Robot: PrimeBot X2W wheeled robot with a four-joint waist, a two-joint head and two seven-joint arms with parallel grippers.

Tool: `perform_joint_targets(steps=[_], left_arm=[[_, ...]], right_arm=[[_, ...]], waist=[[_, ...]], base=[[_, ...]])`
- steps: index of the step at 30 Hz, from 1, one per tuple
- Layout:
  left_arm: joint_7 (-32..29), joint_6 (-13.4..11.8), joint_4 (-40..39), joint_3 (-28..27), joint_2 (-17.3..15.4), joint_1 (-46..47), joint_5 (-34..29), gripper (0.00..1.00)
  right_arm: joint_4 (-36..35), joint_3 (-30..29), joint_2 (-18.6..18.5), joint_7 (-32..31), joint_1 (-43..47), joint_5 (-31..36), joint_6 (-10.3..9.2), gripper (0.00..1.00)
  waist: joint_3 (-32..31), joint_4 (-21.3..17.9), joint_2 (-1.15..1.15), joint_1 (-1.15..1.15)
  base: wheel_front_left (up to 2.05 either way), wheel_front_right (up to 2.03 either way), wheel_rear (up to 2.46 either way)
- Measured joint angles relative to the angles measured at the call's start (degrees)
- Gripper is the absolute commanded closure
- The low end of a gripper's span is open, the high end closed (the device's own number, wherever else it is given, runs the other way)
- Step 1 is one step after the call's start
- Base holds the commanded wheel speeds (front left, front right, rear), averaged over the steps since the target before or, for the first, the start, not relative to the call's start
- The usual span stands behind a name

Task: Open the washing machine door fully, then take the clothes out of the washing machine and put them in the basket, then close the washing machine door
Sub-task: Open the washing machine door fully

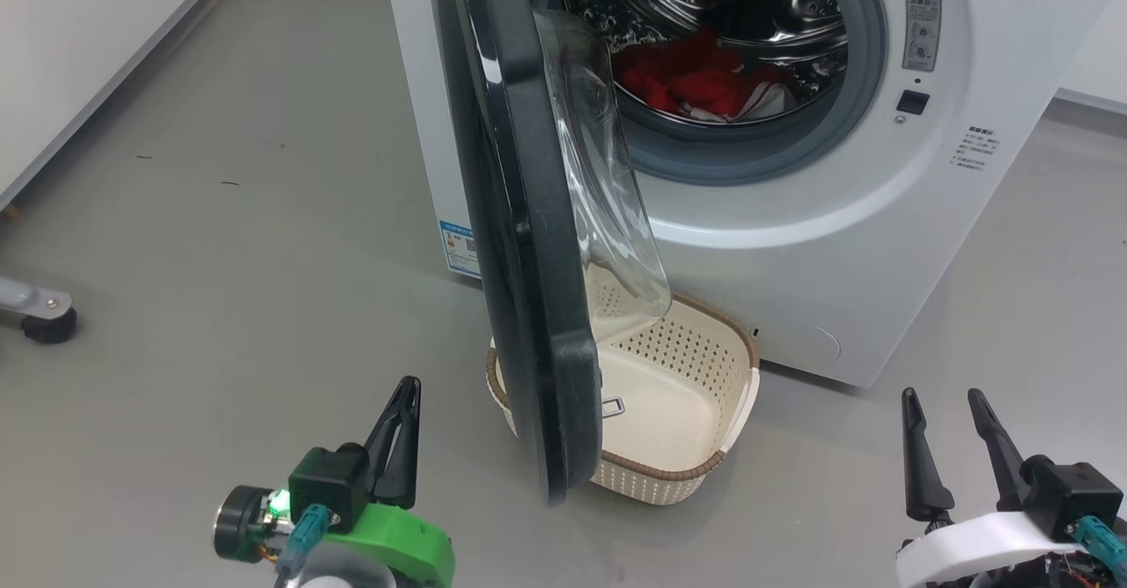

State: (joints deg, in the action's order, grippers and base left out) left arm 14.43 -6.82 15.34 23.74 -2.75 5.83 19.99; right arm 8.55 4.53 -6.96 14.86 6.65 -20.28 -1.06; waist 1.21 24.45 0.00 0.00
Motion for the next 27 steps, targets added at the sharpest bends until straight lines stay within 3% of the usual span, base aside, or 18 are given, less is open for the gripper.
perform_joint_targets(steps=[7, 18, 27], left_arm=[[0.0, 0.0, -5.66, -2.19, -0.05, 0.38, -1.2, 1.0], [0.27, 0.16, -22.04, -2.32, -0.02, 5.42, -4.76, 1.0], [0.35, 5.37, -31.75, 5.5, -0.02, 6.78, -4.39, 1.0]], right_arm=[[0.31, -0.55, 0.62, 0.0, 0.0, 0.73, 0.8, 0.0], [1.25, -1.67, 0.73, 0.0, 0.0, 2.75, 1.01, 0.0], [2.12, -2.14, 1.13, 0.0, 0.0, 3.31, 2.1, 0.0]], waist=[[-0.03, 0.24, 0.0, 0.0], [-0.09, 0.43, 0.0, 0.0], [-0.6, -0.16, 0.0, 0.0]], base=[[0.0, 0.0, 0.0], [0.0, 0.0, 0.0], [0.0, 0.0, 0.0]])
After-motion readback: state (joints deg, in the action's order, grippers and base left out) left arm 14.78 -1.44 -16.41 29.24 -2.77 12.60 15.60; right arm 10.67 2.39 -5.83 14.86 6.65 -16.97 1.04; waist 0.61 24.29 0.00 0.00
